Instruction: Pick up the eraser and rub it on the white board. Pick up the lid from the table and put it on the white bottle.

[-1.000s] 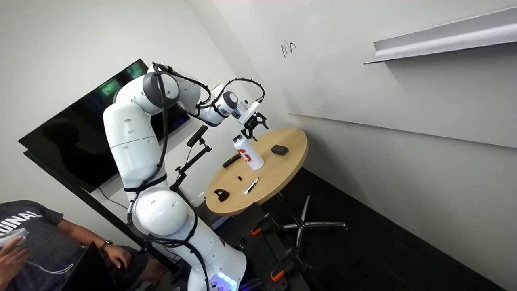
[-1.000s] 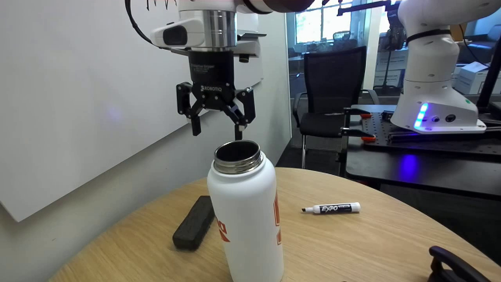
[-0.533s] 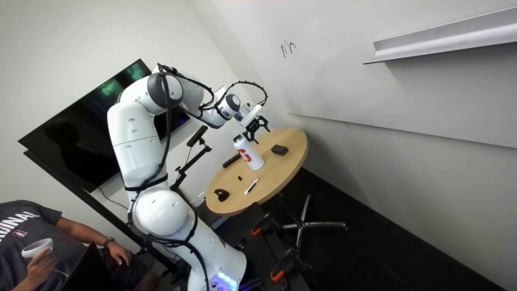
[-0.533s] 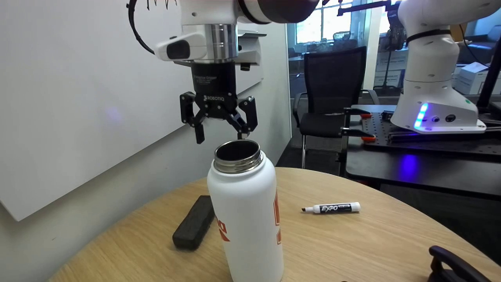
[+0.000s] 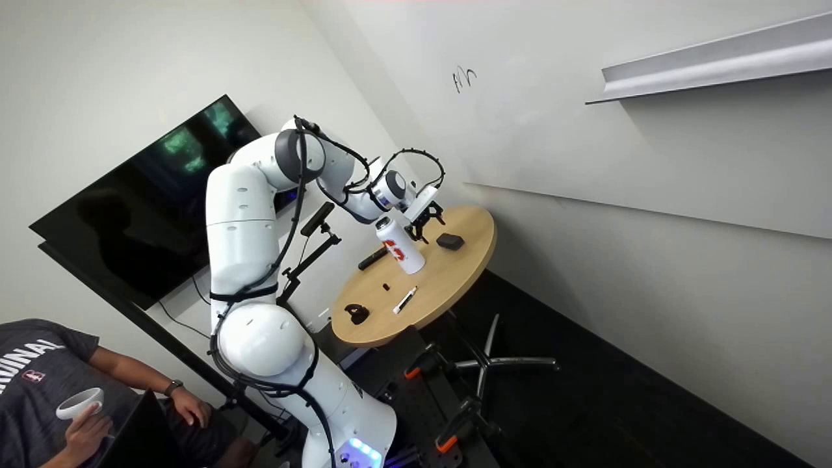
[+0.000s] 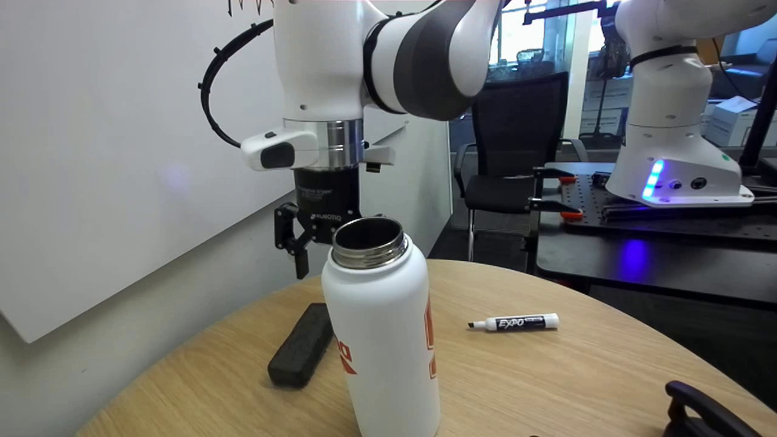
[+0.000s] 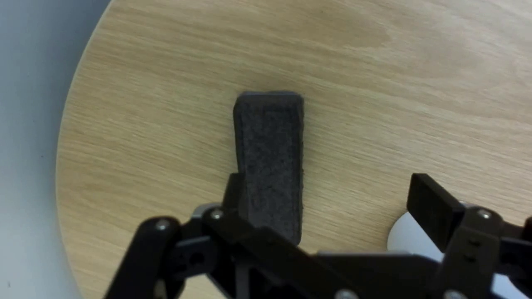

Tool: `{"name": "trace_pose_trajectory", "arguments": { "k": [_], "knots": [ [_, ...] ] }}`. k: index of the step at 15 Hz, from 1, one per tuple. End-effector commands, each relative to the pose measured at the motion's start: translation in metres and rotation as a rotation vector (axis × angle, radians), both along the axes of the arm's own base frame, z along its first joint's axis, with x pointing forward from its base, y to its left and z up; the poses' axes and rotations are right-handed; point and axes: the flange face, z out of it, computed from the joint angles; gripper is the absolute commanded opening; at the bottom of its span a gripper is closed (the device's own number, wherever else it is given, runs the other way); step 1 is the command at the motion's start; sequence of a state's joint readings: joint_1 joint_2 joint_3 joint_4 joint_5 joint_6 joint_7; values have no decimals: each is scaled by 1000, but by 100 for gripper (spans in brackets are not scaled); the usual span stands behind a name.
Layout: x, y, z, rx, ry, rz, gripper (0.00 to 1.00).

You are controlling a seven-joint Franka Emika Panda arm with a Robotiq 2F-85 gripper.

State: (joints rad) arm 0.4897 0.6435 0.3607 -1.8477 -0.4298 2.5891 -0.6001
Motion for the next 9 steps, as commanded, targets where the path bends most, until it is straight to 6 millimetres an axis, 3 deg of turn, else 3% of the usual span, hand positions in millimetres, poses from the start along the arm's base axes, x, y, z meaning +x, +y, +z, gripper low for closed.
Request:
{"name": "trace_pose_trajectory", "arguments": {
  "k": [1, 9],
  "knots": [
    [24, 4, -15, 20, -30, -22, 100],
    [39, 22, -40, 15, 5, -34, 100]
  ]
}}
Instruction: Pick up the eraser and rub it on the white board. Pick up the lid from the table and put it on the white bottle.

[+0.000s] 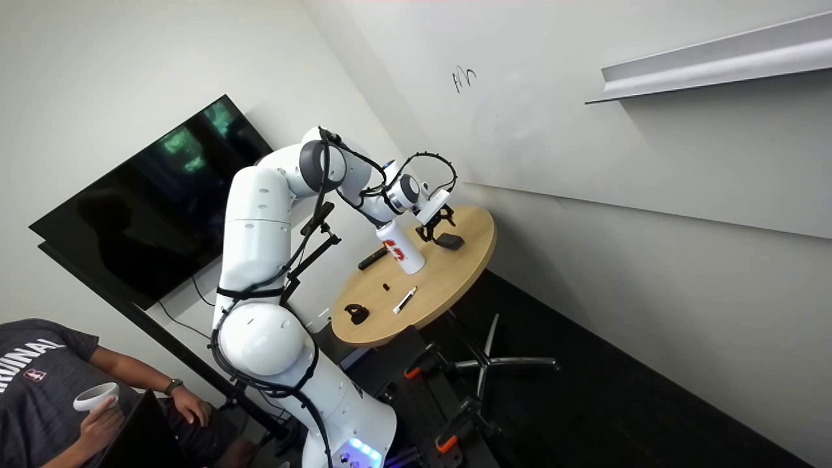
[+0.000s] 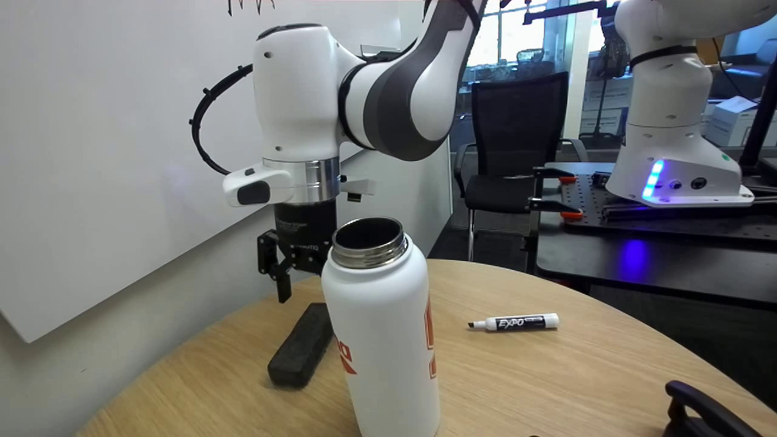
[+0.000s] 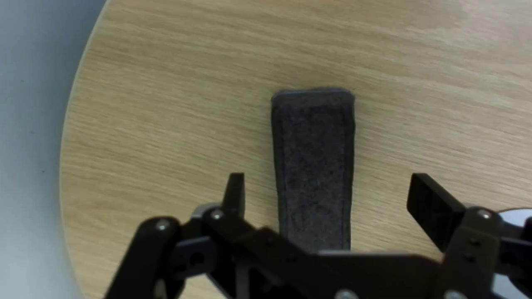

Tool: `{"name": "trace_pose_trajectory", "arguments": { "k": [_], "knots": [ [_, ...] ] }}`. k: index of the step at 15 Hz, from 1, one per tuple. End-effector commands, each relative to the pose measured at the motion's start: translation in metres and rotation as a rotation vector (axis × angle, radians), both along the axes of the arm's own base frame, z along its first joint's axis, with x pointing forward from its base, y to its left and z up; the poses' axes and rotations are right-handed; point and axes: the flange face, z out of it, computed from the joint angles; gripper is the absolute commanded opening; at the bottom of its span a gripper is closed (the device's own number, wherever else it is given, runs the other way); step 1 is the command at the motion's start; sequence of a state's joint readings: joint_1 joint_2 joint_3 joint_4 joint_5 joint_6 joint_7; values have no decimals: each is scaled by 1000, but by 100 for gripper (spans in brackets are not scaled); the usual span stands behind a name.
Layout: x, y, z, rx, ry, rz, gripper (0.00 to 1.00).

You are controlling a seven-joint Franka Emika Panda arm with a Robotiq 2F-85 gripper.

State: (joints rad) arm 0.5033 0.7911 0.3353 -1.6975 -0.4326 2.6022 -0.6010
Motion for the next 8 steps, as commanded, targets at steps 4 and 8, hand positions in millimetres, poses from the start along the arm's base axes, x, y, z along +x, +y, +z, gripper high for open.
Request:
{"name": "trace_pose_trajectory", "arguments": {
  "k": [4, 8],
  "knots": [
    [10, 19, -9, -19, -8, -2, 100],
    [15, 23, -13, -47, -7, -15, 100]
  ]
}}
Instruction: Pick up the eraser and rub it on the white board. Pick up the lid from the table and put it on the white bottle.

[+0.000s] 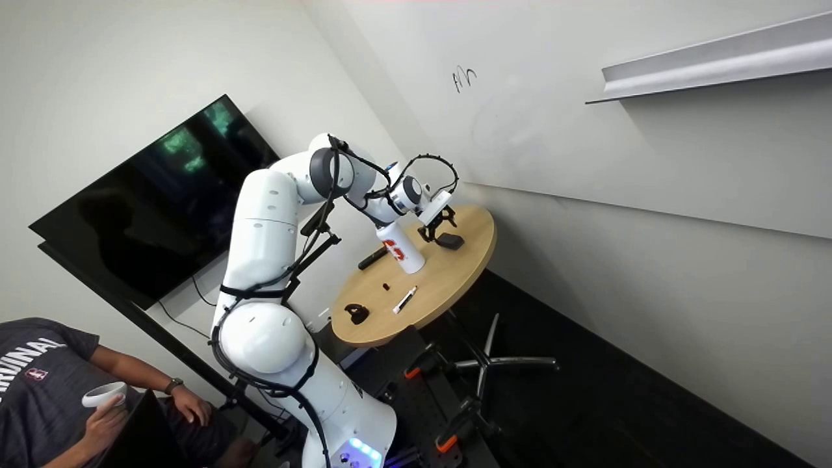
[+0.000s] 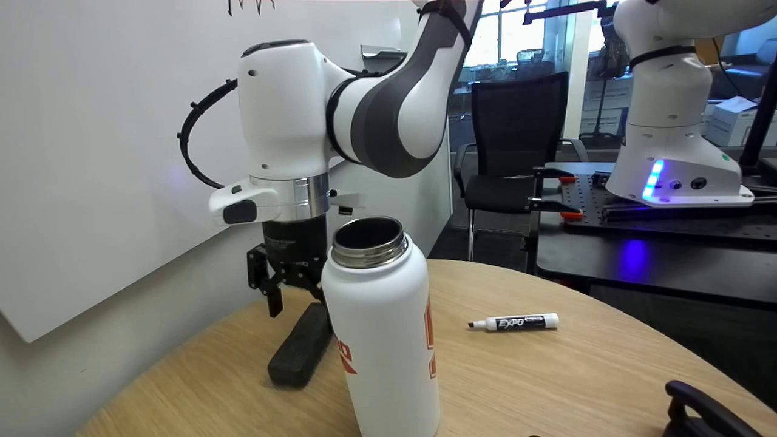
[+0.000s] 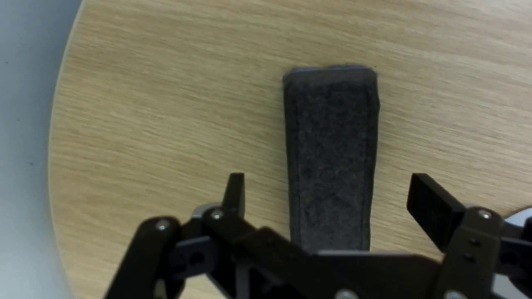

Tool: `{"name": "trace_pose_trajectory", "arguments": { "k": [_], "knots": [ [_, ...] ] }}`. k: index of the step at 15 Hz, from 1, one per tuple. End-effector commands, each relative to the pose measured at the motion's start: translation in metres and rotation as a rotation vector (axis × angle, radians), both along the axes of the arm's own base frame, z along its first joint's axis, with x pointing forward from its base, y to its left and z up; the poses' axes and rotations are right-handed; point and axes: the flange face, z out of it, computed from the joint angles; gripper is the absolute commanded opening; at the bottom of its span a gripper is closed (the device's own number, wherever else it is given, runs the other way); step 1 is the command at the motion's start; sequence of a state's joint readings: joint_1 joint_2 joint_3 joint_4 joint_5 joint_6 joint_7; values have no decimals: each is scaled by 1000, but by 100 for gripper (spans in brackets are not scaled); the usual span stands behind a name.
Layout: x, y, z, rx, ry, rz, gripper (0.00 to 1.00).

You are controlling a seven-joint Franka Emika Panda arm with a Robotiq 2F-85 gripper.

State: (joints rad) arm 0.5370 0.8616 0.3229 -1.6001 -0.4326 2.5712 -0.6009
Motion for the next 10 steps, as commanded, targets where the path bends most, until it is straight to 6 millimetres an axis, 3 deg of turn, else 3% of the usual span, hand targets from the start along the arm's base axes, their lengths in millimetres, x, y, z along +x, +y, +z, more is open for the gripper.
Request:
{"name": "trace_pose_trajectory", "arguments": {
  "k": [1, 10],
  "knots": [
    [9, 6, 0, -50, -5, -18, 100],
    [20, 10, -11, -104, 24, -35, 100]
  ]
}}
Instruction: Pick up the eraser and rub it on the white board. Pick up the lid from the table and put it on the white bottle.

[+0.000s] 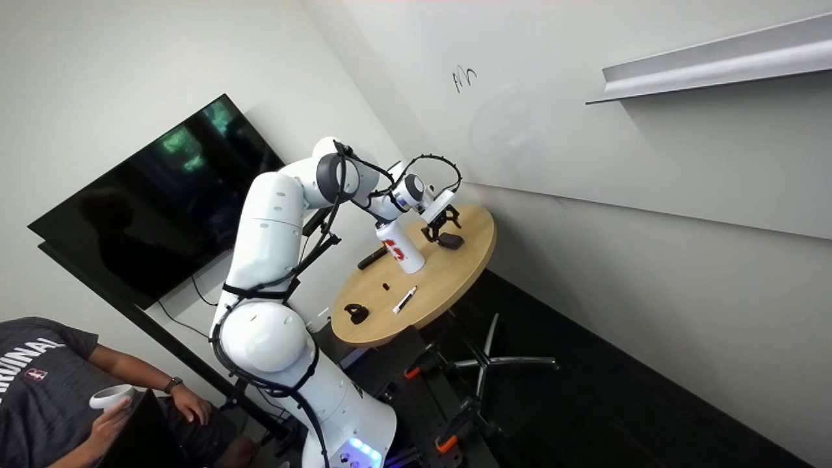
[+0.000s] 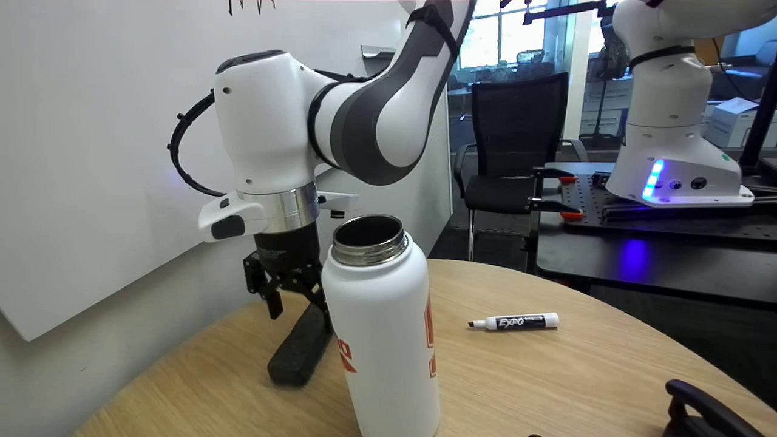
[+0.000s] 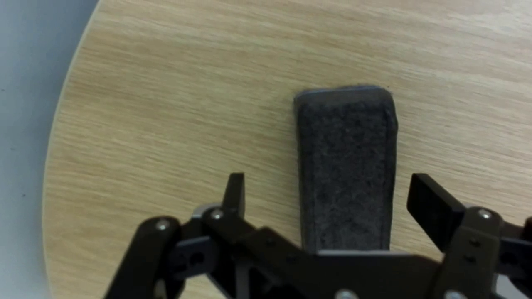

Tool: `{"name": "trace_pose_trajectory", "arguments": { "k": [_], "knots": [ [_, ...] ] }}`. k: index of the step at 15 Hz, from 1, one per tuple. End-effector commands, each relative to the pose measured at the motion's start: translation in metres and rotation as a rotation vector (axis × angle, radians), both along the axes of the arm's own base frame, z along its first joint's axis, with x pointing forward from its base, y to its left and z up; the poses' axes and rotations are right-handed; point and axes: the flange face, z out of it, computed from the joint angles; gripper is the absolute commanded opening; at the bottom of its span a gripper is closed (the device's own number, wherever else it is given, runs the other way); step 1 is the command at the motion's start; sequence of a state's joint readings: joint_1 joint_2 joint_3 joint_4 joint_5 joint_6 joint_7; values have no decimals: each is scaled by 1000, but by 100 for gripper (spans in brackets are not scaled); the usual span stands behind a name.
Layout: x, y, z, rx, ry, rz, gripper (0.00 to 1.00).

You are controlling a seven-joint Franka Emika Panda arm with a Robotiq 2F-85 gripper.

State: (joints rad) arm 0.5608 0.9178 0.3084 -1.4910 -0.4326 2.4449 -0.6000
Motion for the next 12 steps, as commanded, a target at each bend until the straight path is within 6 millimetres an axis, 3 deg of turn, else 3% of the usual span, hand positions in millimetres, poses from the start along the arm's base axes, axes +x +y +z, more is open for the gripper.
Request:
{"name": "trace_pose_trajectory", "arguments": {
  "k": [1, 2, 3, 4, 9, 12],
  "knots": [
    [8, 4, -3, -29, 0, -17, 100],
    [8, 4, -5, -32, 2, -18, 100],
    [9, 4, -6, -34, 3, -19, 75],
    [10, 5, -8, -37, 4, -19, 74],
    [12, 7, -12, -49, 4, -22, 34],
    [10, 8, -8, -61, -5, -23, 31]
  ]
}}
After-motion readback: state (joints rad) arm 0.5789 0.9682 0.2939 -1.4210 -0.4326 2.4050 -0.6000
